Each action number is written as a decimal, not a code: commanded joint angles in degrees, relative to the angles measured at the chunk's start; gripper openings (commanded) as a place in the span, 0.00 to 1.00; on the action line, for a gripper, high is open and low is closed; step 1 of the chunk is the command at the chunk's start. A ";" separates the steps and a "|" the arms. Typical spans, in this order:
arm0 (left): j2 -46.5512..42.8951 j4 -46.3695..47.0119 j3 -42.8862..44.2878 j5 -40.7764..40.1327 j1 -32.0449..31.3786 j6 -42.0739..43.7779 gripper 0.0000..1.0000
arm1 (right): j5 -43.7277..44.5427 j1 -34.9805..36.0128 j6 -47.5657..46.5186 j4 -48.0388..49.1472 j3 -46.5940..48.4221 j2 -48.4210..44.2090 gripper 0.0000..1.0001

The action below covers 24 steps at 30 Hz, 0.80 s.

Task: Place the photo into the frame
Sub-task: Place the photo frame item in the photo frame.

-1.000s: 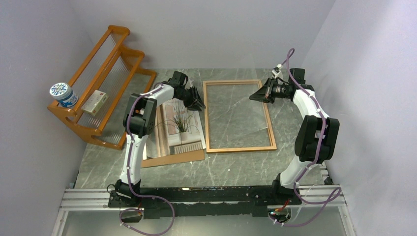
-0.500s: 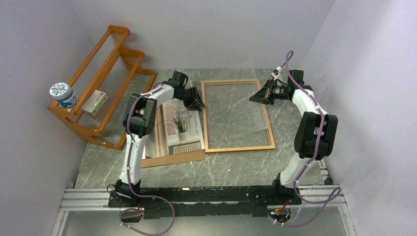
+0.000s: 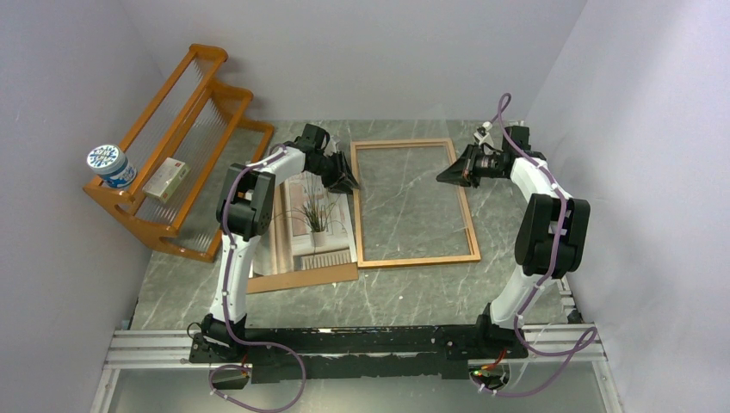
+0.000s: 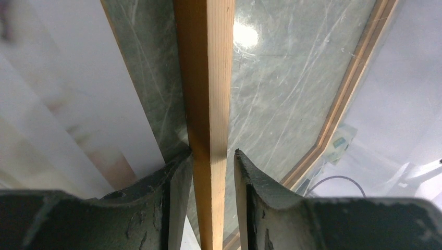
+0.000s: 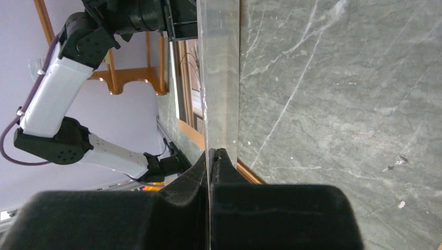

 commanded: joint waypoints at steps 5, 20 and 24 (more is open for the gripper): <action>3.07 -1.61 1.82 -4.56 -0.05 3.32 0.42 | -1.45 0.36 -3.14 -3.78 -0.38 0.56 0.00; 4.20 -1.64 2.36 -4.76 0.18 3.79 0.43 | -4.57 0.15 -6.53 -9.84 1.27 1.72 0.00; 4.35 -1.38 2.18 -4.51 0.30 3.79 0.44 | -4.87 0.14 -6.73 -10.12 1.04 1.42 0.00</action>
